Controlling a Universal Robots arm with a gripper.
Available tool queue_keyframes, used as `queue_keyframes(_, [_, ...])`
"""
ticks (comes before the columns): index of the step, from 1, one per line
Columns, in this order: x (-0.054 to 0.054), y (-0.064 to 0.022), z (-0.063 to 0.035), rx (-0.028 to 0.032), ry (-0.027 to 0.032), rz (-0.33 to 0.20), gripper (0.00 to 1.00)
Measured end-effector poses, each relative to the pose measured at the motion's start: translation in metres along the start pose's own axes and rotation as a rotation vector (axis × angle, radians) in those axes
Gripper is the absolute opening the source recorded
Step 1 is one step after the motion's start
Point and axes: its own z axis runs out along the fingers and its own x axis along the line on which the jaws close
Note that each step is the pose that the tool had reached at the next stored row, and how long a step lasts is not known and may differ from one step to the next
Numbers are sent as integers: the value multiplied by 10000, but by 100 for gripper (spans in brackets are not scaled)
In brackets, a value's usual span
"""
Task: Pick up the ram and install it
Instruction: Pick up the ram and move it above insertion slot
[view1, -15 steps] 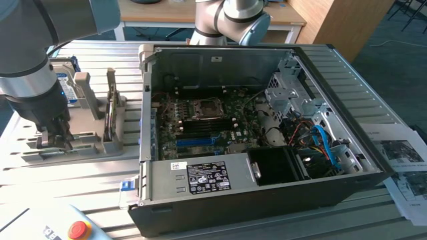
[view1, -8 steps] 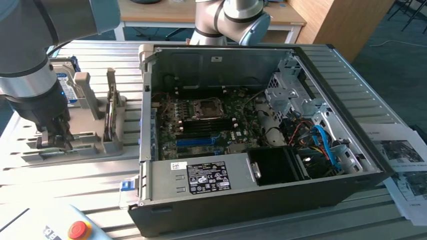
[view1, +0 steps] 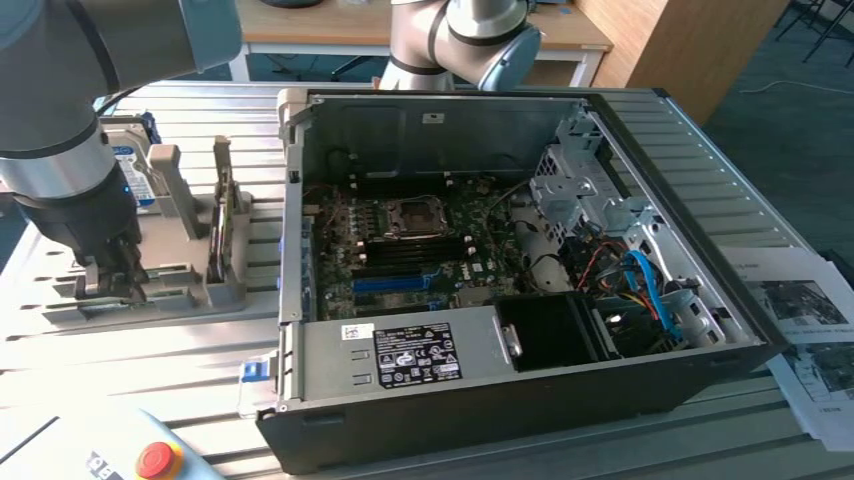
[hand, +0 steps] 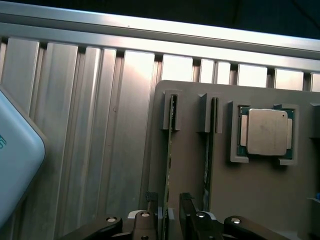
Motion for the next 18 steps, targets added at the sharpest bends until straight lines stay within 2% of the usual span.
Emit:
queue_keyframes(7, [1, -2, 44, -1, 0, 0, 31])
queue_keyframes(18, [1, -2, 47, -1, 0, 0, 31])
